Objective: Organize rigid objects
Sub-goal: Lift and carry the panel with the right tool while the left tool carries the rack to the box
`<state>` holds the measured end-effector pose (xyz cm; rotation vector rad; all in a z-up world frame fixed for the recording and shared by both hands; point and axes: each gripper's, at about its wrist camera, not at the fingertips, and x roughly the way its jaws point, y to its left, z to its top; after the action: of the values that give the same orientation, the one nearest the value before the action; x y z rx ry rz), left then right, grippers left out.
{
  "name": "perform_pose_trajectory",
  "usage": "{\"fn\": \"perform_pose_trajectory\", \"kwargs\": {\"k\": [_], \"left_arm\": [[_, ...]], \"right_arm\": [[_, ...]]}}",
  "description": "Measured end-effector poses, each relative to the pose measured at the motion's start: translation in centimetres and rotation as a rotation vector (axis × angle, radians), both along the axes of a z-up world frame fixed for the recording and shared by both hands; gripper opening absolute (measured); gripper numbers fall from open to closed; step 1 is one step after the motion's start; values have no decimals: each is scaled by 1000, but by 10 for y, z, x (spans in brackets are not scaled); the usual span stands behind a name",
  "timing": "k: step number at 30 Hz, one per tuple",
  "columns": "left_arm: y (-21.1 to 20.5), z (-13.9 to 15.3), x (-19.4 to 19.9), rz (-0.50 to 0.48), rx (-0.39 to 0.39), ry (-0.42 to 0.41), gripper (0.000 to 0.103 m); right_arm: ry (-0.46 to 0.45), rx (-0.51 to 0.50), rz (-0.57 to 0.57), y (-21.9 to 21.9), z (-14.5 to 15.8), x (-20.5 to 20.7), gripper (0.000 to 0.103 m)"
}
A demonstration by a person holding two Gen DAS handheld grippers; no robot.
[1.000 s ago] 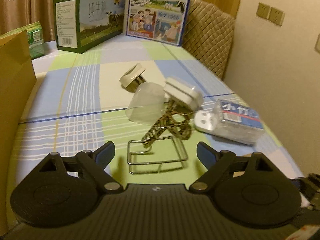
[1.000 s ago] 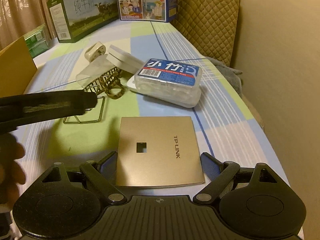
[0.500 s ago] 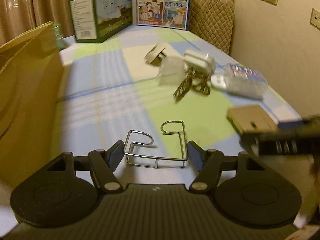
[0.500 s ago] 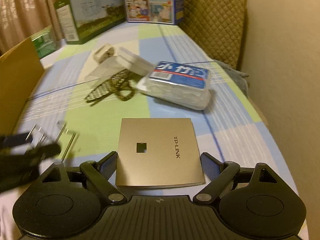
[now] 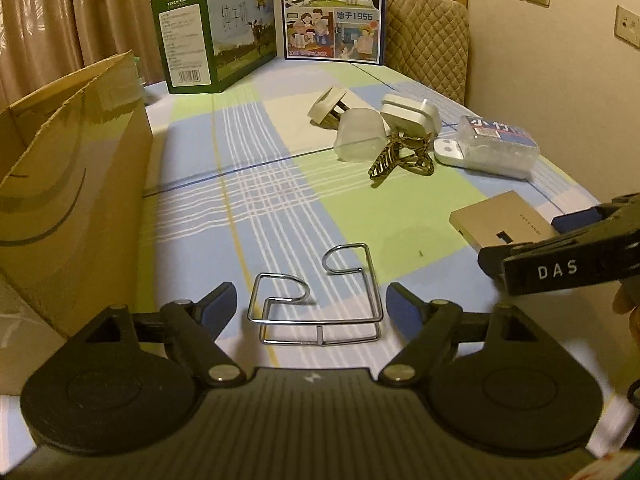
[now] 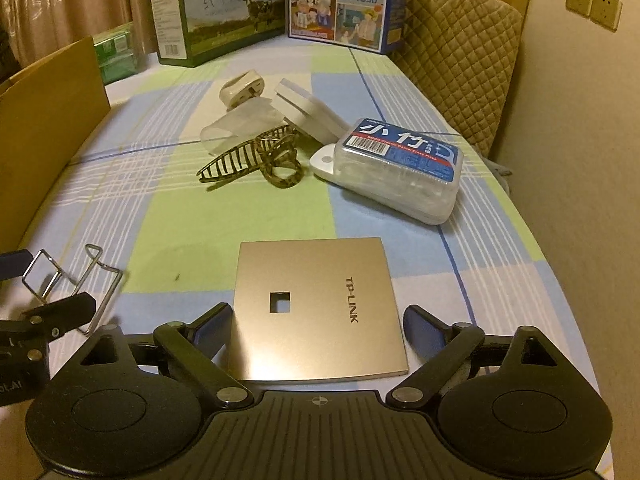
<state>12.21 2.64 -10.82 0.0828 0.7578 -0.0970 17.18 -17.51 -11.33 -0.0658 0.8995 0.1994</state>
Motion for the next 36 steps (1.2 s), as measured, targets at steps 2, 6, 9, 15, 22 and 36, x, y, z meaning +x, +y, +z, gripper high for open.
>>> {"fn": "perform_pose_trajectory", "kwargs": {"k": [2,6,9,15,22,36], "left_arm": [[0,-3,2,2,-5,0,79],[1,-5,3,8,-1,-9,75],[1,-5,3,11,-5,-9,71],[-1,-5,4,4,-14,-5,65],[1,-6,1,-3,-20,0,65],[-2,-4,0,-22,15,-37,66]], "right_arm": [[-1,3,-3,0,0,1,90],[-3,5,-6,0,0,2,90],[-3,5,-6,0,0,2,90],[-3,5,-7,0,0,2,90],[-9,4,-13,0,1,5,90],[-6,7,-12,3,2,6,85]]}}
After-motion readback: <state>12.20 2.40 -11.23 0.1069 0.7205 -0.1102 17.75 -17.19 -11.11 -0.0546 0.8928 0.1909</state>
